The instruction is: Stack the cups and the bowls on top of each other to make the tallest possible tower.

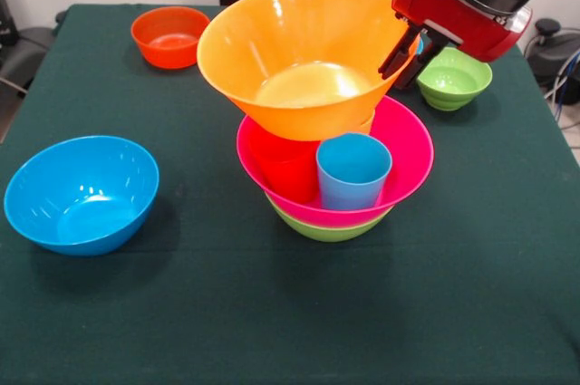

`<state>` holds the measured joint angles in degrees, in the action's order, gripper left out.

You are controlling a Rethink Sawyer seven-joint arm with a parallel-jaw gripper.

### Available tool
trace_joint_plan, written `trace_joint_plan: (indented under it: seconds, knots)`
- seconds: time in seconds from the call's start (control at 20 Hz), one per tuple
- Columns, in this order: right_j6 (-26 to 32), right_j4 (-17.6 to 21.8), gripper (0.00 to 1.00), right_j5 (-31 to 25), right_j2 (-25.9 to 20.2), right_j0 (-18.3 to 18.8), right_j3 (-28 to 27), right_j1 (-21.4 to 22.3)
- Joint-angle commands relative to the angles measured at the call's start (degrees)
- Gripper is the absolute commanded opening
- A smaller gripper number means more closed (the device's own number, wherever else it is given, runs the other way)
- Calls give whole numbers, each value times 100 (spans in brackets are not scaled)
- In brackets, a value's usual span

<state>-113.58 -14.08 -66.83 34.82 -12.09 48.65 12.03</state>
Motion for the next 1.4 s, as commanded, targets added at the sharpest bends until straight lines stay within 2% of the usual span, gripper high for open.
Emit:
trace_joint_plan:
  seconds: [0.05,0.75,1.4]
  knots:
    - [-8,376,0,-9,-604,-73,29,-123]
    - [-129,290,0,159,-683,-122,117,-71]
    - [-164,301,0,-67,-570,-70,-400,-287]
